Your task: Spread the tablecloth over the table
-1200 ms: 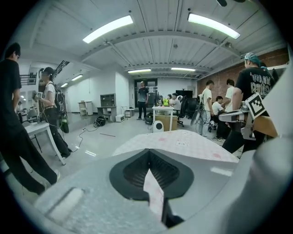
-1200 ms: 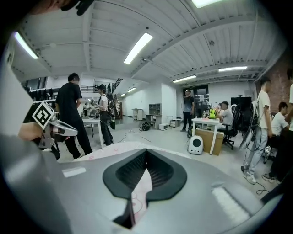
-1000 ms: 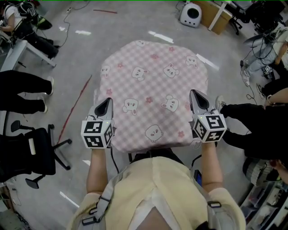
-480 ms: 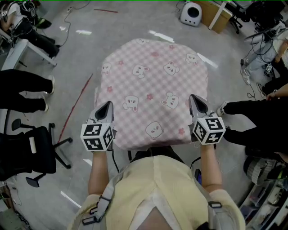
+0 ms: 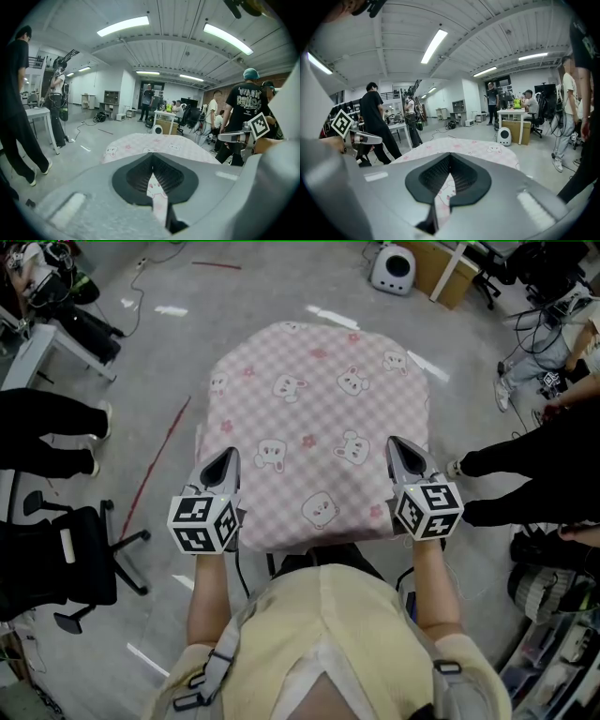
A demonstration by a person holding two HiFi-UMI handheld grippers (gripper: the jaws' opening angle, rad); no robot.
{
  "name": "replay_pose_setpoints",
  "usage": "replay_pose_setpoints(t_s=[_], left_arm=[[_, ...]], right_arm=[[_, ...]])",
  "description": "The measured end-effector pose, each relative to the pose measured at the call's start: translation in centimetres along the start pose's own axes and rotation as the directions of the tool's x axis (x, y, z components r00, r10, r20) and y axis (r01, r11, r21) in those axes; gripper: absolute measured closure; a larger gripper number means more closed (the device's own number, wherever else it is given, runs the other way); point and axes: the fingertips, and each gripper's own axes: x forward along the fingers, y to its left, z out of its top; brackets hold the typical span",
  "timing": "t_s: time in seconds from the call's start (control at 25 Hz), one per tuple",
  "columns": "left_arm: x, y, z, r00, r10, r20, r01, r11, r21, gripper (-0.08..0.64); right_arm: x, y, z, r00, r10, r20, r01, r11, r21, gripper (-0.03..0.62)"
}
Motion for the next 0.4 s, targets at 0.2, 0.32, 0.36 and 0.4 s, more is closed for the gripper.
replay_pose_setpoints(t_s=[0.2,0.32,0.36,0.4], left_arm=[[0.30,-0.18,0.14,1.000,-0.006,0.015,0.006,1.000,0.011,0.554],[0.27,-0.40,0.34,0.999,-0.021,0.031,0.020,1.000,0.011,0.554],[0.25,-0.52,0.45,0.999,-0.027,0.038,0.027,1.000,0.011,0.554],[0.23,-0.65,0.57,0.998,-0.034,0.046,0.033,0.999,0.011,0.554]], right_arm=[[0.37,0.48,0.06,1.000,0.003,0.004,-0.003,0.999,-0.053,0.589],[0.48,0.82,0.14,1.000,0.005,0.001,-0.005,0.995,-0.096,0.589],[0.50,0.92,0.24,1.000,0.007,0.001,-0.007,0.995,-0.104,0.589],[0.51,1.01,0.35,1.000,0.010,0.001,-0.010,0.994,-0.109,0.589]])
